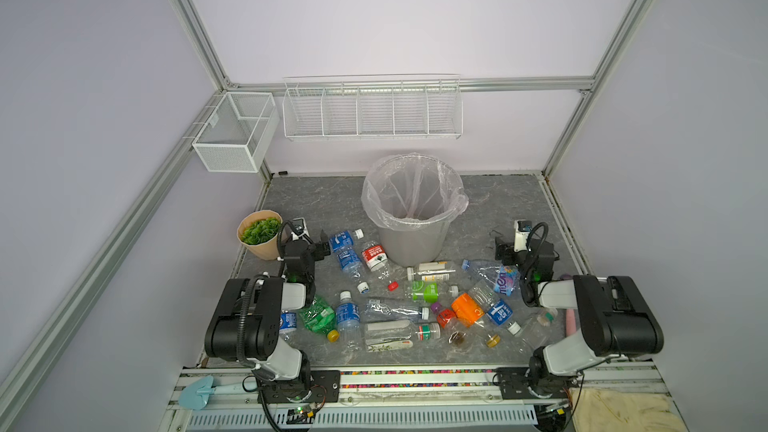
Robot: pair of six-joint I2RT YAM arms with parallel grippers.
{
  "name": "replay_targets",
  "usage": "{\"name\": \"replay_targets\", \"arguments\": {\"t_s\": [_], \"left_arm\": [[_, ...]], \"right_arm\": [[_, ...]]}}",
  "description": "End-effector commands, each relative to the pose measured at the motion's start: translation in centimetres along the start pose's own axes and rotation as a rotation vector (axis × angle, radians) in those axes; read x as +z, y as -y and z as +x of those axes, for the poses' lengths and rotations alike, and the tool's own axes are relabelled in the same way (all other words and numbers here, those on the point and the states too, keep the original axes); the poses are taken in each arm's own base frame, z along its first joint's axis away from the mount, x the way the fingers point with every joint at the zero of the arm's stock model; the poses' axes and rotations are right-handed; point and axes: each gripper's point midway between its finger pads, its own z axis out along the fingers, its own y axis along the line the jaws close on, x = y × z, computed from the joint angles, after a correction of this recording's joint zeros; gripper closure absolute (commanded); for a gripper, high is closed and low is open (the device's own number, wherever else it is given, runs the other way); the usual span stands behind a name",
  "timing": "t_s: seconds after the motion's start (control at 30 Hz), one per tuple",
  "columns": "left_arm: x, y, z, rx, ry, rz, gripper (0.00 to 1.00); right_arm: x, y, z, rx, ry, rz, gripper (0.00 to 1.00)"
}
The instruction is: Throw the plastic bottles in the bin
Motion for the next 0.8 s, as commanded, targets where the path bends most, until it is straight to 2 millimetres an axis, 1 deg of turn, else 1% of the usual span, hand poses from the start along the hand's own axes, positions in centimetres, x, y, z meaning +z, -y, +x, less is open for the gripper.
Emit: {"name": "replay_targets", "arguments": {"t_s": [0.0,0.77], "left_arm": [[0.07,-0.28,-1.05,-0.013,0.027,-0.008,0.01],[0.15,-0.45,-1.01,-0.016,0.022,-0.017,0.01]], "right_arm": [[-0.13,-0.03,-1.17,-0.016,0.033,-0.003,0.11],[-0.12,-0.01,-1.2,-0.016,0.033,-0.003,0.11]]}}
